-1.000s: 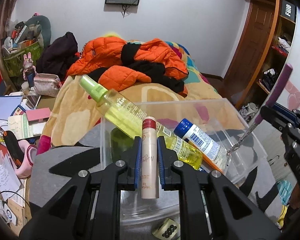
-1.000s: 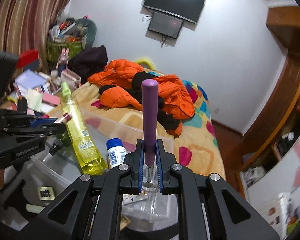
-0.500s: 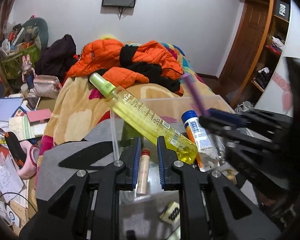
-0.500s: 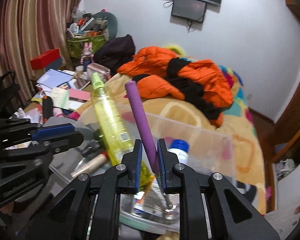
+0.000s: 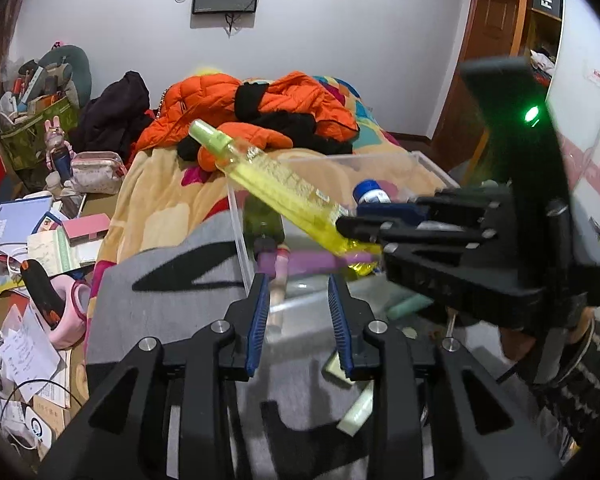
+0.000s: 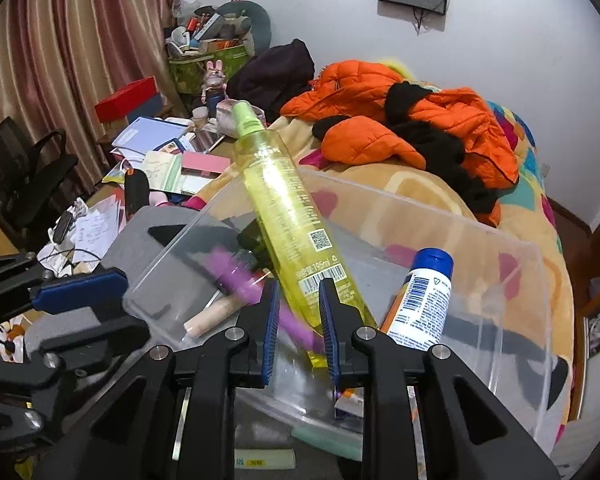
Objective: Organize objects
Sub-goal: 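Lower the purple pen and beige tube into the clear box and open both tools, then grasp the small brown bottle with the right tool while the left tool grasps the black-dotted tile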
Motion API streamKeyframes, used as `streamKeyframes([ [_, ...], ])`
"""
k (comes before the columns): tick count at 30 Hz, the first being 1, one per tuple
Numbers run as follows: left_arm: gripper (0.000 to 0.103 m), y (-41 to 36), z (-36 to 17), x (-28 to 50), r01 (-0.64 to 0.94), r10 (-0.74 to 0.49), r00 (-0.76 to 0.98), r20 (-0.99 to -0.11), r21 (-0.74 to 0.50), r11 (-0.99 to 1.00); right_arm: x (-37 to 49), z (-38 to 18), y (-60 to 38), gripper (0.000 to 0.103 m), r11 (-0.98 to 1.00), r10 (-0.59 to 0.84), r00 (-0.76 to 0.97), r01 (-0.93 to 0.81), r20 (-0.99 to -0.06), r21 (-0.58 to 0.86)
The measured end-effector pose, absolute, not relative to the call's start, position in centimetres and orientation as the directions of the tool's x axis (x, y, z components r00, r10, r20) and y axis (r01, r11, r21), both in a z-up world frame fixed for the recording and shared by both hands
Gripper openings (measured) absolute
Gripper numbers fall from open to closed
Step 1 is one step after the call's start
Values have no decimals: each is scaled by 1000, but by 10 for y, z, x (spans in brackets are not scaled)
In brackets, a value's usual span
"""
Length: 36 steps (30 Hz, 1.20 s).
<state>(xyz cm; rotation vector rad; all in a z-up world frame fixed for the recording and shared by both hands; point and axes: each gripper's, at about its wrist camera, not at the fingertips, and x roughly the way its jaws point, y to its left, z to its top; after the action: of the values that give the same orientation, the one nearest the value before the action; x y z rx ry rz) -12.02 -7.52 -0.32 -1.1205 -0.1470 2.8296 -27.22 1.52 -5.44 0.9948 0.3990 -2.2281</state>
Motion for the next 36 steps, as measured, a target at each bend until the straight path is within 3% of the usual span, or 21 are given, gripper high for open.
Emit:
streamKeyframes([
  [3, 31, -71, -5, -114, -59, 123, -725, -678, -117, -991, -261, -41, 24, 25, -731, -464, -509, 682, -725, -11],
  [7, 42, -66, -7, -107, -74, 129, -728, -674, -110, -991, -244, -18, 52, 39, -742, -501, -547, 670, -671, 8],
  [9, 42, -63, -9, -104, -79, 130, -724, -678, -105, -991, -237, -11, 67, 40, -757, -501, -567, 654, -653, 13],
  [15, 42, -54, -21, -99, -96, 146, -693, -706, -110, -989, -220, -14, 106, 42, -804, -455, -608, 595, -650, 6],
  [23, 42, -44, -50, -103, -108, 157, -630, -760, -114, -988, -216, -61, 141, 42, -847, -408, -543, 526, -734, 82],
  [36, 42, -33, -75, -121, -112, 168, -582, -796, -126, -986, -233, -113, 131, 42, -882, -327, -483, 464, -812, 80],
])
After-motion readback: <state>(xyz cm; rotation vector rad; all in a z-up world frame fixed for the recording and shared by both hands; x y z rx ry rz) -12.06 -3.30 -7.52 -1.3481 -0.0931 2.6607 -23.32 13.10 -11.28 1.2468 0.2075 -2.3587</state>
